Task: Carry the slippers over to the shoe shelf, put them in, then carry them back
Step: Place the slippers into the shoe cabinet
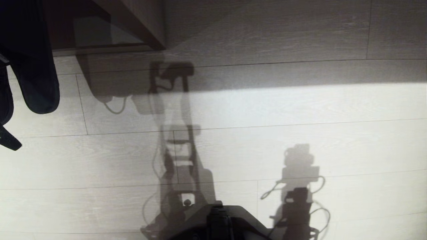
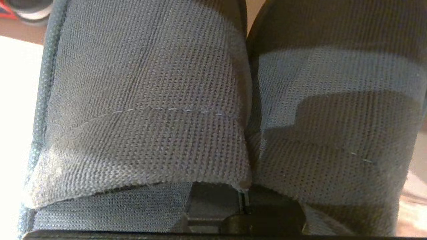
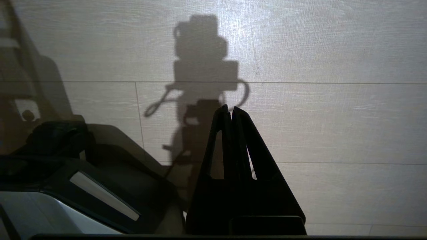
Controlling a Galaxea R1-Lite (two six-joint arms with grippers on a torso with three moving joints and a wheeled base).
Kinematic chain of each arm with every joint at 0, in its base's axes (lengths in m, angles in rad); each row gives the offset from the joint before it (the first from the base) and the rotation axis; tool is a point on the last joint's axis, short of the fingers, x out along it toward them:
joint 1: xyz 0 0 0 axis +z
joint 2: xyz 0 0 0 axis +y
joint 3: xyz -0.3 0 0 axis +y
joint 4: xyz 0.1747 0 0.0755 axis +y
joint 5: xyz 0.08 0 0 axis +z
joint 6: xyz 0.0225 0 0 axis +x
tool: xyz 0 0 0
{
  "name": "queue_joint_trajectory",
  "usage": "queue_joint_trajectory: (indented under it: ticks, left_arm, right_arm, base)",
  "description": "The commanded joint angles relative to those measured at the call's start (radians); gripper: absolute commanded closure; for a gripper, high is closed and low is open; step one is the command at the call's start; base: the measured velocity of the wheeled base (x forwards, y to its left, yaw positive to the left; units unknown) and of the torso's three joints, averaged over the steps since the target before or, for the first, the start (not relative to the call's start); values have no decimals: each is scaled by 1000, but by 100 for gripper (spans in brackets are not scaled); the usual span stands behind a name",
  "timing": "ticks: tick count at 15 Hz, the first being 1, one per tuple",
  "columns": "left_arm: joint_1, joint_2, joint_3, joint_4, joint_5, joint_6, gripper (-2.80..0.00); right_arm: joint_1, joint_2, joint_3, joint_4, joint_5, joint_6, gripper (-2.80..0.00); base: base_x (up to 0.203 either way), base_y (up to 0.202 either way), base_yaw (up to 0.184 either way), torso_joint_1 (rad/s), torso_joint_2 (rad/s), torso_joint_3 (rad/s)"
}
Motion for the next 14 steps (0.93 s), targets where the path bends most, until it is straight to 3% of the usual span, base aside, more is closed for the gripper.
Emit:
queue_joint_trajectory:
  ticks: [1, 11, 14]
  left_arm:
    - [0, 30, -17, -16, 2, -5, 0]
    - [-41, 124, -101, -29, -4, -51, 0]
    - [-41, 147, -115, -32, -60, -62, 0]
  right_arm:
    - [0, -2, 0, 0, 1, 0, 0]
    - [0, -2, 0, 0, 1, 1, 0]
    - [0, -2, 0, 0, 1, 1, 0]
  base:
    - [0, 0, 0, 0, 0, 0]
    - [0, 0, 0, 0, 0, 0]
    - [0, 0, 0, 0, 0, 0]
